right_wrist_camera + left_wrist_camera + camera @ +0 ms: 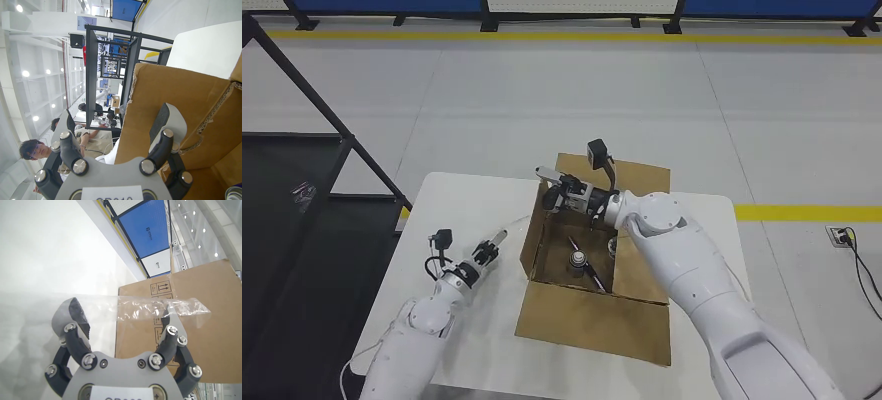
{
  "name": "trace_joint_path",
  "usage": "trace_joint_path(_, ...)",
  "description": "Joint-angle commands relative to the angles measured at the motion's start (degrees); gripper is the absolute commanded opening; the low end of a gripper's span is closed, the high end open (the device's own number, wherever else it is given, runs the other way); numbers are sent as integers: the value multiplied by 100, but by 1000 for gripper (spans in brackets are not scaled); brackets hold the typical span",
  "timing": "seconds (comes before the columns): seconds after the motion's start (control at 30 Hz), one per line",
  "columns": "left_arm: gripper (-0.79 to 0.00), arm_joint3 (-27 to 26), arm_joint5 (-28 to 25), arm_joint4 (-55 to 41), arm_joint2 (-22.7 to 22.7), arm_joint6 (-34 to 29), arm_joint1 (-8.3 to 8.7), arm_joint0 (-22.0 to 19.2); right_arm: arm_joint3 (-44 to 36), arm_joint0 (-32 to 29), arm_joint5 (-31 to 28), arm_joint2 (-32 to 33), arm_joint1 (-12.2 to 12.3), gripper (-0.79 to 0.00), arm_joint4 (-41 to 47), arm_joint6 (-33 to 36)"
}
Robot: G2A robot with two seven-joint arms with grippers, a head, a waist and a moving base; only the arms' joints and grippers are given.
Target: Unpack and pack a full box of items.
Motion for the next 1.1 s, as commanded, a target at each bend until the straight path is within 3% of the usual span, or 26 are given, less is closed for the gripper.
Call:
trace_joint_path(0.0,0,132,29,9,53,112,-34,-81,-13,-7,7,13,3,0,-12,3)
trace_joint_path(0.53,0,1026,83,-6,30,774,-142,-555,-54,-49,19,109,23,0,-85,60)
trace_joint_path(1.07,0,1020,-780,184,24,-191,-54,-363,-72,-55,36,154,8,0,-144,52)
